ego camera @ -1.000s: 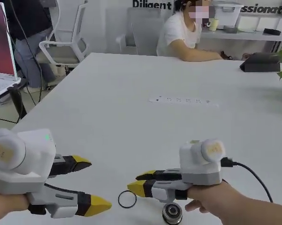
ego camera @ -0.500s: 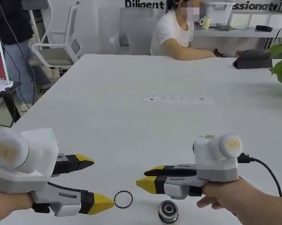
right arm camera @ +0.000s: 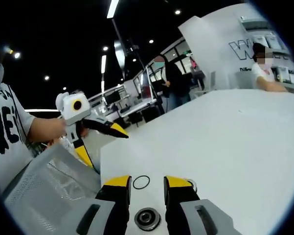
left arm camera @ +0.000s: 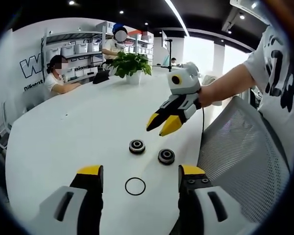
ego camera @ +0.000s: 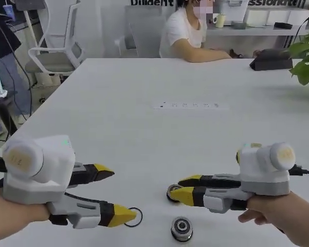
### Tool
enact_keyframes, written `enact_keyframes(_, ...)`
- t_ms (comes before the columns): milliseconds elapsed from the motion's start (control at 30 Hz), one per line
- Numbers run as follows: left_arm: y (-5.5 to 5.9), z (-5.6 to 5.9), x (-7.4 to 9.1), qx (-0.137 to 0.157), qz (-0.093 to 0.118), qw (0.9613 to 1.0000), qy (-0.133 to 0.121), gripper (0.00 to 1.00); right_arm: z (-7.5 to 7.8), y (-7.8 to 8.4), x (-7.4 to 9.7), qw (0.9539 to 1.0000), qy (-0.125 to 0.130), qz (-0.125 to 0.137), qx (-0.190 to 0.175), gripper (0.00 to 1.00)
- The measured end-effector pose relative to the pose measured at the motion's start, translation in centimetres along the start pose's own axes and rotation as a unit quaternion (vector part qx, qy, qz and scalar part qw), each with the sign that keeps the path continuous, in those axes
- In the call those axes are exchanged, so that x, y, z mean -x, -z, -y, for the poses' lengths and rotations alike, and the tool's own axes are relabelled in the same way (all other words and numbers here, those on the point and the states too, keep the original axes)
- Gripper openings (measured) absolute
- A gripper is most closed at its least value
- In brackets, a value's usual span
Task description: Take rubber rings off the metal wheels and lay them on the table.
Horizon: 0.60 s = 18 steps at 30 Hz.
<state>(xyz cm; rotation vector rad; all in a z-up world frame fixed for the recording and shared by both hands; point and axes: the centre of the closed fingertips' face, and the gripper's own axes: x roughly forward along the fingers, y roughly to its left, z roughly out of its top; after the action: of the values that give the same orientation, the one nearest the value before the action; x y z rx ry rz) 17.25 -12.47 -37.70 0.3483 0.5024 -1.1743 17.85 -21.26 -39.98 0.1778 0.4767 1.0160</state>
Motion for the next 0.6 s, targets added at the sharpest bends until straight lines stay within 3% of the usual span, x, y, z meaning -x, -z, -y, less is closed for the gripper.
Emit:
enact_keyframes(333,0.2,0.6,-1.6,-0.009,-0.011,0.9996,0.023,0.58,0.2,2.1,1.3,0.9997,0.004,-0.021,0.012,0.25)
enact_keyframes(600,0.2,1.3,-2.9,-0.011,-0.014,0.9990,0.041,0.56,-0.3,4.2,1.6,0.9980,-0.003,-0.053,0.035,0.25)
